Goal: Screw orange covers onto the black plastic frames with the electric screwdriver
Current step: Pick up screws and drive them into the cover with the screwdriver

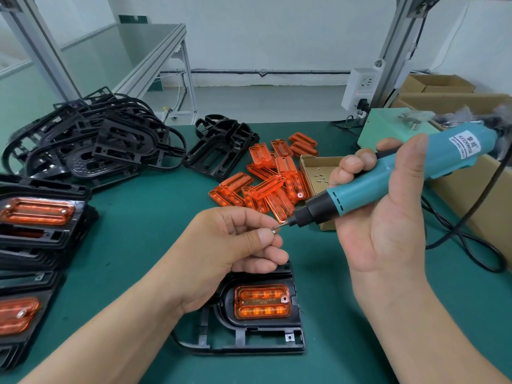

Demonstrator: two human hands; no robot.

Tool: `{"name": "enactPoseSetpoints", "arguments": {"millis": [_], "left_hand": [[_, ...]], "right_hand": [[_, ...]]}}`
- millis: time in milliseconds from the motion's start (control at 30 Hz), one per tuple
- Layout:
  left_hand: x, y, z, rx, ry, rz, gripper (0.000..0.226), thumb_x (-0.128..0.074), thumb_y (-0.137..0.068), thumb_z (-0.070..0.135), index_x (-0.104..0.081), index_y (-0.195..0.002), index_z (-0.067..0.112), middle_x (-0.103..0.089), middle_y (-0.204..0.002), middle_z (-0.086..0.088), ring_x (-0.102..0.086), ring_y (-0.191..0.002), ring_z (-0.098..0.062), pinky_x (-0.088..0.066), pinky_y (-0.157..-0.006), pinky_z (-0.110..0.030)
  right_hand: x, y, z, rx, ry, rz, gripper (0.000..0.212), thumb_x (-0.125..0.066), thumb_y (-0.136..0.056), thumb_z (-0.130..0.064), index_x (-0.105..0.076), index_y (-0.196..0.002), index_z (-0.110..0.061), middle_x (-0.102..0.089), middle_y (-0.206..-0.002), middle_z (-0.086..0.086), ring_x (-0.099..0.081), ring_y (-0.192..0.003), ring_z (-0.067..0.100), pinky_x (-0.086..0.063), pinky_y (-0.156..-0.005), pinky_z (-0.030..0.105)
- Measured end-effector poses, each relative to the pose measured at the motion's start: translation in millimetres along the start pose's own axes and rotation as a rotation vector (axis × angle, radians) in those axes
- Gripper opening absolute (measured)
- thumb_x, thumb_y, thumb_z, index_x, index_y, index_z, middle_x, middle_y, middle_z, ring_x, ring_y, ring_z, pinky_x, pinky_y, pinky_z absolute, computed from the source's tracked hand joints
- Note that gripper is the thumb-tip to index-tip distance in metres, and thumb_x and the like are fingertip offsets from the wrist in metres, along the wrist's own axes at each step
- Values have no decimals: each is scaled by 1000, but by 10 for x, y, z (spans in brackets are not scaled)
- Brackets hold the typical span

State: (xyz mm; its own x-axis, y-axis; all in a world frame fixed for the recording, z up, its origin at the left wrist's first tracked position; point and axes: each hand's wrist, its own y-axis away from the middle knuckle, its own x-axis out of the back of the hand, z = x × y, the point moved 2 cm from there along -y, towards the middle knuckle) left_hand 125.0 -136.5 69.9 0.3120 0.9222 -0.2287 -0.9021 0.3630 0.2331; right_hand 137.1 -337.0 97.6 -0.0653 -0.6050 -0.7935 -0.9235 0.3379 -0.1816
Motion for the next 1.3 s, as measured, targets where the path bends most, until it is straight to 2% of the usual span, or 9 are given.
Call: {"name": "enactPoseSetpoints", "arguments": {"millis": [267,367,567,667,800,933,1067,1200,1300], "left_hand": [[2,14,18,2,25,-12,10,-71,-92,4,-76,-100,3,-76,-93,-21,-79,-83,-28,-62,-63,-25],[0,14,14,-5,18,-10,9,-70,-94,2,-78,-96,6,-76,-94,-22,-79,-84,-29,-62,-63,-25],[-3,6,-14,-105,-138,76,11,-72,-95,0,-78,-94,9,-78,-89,-18,-80,-84,-31,-63,-66,-25],[-20,16,-33,-131,-215,73,10,-72,-95,1,-77,-98,9,-79,-87,-17,-80,-83,-28,-62,-68,-23],[-32,25,-9,-126,-168,63,14,-72,-95,1,-79,-96,13,-79,-89,-17,-80,-83,-29,-62,-68,-24],[-23,25,2,-101,-126,61,15,-72,-95,0,-79,-93,13,-79,-91,-18,-80,-86,-30,-62,-67,-25],[-8,14,-5,-76,-52,35,16,-72,-95,0,-80,-95,14,-78,-93,-17,-80,-88,-31,-62,-67,-24],[-4,21,8,-66,21,-4,14,-76,-85,11,-82,-98,14,-78,-94,-15,-79,-91,-31,-62,-69,-25],[-7,17,7,-57,38,-8,15,-77,-82,12,-82,-96,13,-78,-93,-15,-79,-90,-31,-62,-68,-25]], "right_hand": [[17,-19,1,-10,-30,5,30,-51,-109,-46,-57,-99,-18,-51,-83,-1,-55,-75,15,-51,-74,27],[13,-19,-3,-5,-19,0,30,-50,-109,-45,-56,-100,-18,-52,-83,-1,-56,-75,14,-51,-73,27],[-41,49,-1,31,78,-64,32,-62,-93,-50,-58,-101,-19,-52,-84,0,-58,-77,17,-52,-75,30],[-37,63,50,-20,95,-55,33,-61,-95,-50,-56,-102,-18,-52,-83,-1,-59,-75,16,-53,-72,29],[-12,47,37,-10,47,-11,38,-62,-92,-55,-55,-102,-19,-52,-83,0,-57,-76,16,-52,-74,28],[17,41,5,23,15,-2,36,-49,-105,-54,-57,-103,-18,-51,-84,0,-57,-77,17,-52,-78,30],[28,6,-26,35,-25,12,37,-50,-106,-54,-58,-101,-18,-52,-83,0,-57,-76,17,-52,-78,29],[42,-6,2,17,-37,15,37,-51,-106,-54,-58,-102,-18,-51,-84,0,-57,-77,17,-51,-78,29],[44,-13,10,7,-46,10,36,-52,-106,-53,-58,-102,-18,-51,-84,0,-57,-77,17,-51,-77,30]]}}
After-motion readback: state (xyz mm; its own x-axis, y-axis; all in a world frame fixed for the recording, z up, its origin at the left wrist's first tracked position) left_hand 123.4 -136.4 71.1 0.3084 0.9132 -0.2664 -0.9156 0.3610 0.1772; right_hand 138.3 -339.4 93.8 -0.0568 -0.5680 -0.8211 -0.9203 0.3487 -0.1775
